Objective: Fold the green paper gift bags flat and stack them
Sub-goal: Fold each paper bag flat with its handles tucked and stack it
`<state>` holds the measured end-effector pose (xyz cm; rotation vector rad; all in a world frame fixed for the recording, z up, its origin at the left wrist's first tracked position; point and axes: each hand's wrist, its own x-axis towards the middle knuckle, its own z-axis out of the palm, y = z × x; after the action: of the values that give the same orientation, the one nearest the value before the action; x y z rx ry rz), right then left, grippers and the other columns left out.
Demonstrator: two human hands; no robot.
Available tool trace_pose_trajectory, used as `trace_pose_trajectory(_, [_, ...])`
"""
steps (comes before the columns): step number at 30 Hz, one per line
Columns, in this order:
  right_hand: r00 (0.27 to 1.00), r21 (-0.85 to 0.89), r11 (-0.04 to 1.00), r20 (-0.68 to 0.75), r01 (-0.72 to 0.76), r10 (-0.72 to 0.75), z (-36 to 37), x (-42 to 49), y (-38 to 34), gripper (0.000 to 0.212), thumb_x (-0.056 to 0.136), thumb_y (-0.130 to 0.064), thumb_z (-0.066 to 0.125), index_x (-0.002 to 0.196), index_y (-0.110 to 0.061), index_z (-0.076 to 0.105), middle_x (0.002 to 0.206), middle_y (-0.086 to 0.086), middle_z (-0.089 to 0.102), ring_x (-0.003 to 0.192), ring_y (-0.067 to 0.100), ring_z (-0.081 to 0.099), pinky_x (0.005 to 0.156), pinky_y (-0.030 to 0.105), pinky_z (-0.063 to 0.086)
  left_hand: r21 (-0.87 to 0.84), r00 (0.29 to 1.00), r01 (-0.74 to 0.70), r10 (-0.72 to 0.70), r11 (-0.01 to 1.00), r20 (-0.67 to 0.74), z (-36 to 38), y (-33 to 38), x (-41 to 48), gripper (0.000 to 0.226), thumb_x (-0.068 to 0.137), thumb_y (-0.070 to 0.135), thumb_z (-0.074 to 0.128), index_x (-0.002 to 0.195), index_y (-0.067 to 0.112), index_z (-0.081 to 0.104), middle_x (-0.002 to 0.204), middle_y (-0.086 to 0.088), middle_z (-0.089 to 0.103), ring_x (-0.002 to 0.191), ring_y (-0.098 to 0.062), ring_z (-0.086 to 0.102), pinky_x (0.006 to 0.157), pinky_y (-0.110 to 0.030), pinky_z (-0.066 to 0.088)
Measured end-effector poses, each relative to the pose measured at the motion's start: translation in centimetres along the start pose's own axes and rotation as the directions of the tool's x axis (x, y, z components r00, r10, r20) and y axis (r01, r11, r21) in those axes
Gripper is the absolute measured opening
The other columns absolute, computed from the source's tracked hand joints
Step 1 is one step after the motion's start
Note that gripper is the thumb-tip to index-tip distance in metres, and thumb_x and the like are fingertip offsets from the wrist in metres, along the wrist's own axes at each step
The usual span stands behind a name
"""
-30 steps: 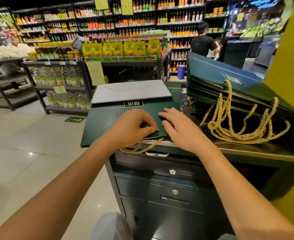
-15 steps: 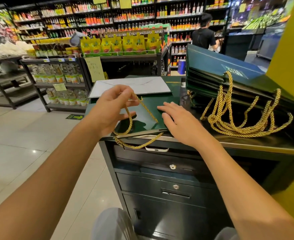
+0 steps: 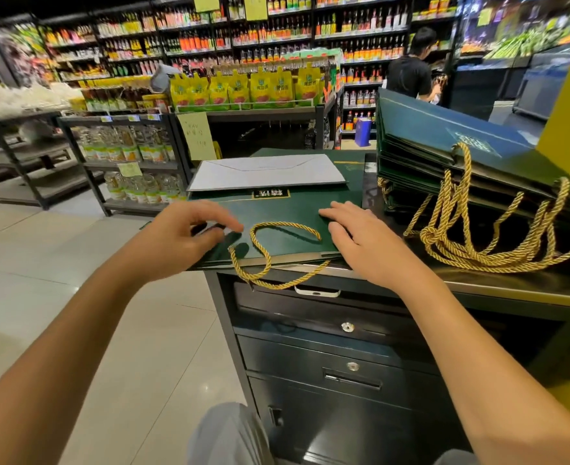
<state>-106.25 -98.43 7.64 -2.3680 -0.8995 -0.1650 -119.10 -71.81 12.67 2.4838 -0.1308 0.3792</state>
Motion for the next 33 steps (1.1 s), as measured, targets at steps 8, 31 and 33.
trace_pose_trajectory(8, [1.0, 0.02, 1.0, 0.005, -0.012, 0.012, -0.2, -0.2, -0.2, 0.044, 0.11, -0.031, 0.033, 0.153, -0.03, 0.042, 0.163, -0.005, 0.032, 0.154, 0.012, 0.016, 0.126, 0.036, 0.012, 0.174, 1.0, -0.014, 0.011, 0.985, 0.017, 0.7, -0.8, -1.4, 0.02, 0.094, 0.022, 0.069, 0.108, 0.034, 0.075, 0.121, 0.023, 0.061, 0.109, 0.009, 0.054, 0.078, -0.008, 0.044])
trace_pose_trajectory(31, [1.0, 0.002, 1.0, 0.001, 0.001, -0.001, -0.4, -0.4, -0.3, 0.043, 0.11, -0.03, 0.034, 0.152, -0.028, 0.043, 0.163, -0.005, 0.033, 0.153, 0.012, 0.018, 0.122, 0.031, 0.014, -0.619, 0.907, 0.093, -0.323, 0.78, -0.271, 1.1, -1.1, -1.2, 0.018, 0.102, 0.022, 0.058, 0.11, 0.014, 0.072, 0.097, 0.003, 0.075, 0.089, -0.011, 0.072, 0.075, -0.027, 0.059])
trace_pose_trajectory(33, [1.0, -0.003, 1.0, -0.011, 0.008, -0.008, -0.5, -0.4, -0.4, 0.043, 0.11, -0.029, 0.035, 0.152, -0.027, 0.044, 0.162, -0.004, 0.035, 0.153, 0.012, 0.019, 0.124, 0.033, 0.014, -0.453, 0.857, 0.123, -0.325, 0.883, -0.4, 1.2, -2.3, -1.2, 0.019, 0.102, 0.021, 0.06, 0.115, 0.02, 0.072, 0.105, 0.002, 0.074, 0.1, -0.013, 0.069, 0.084, -0.035, 0.058])
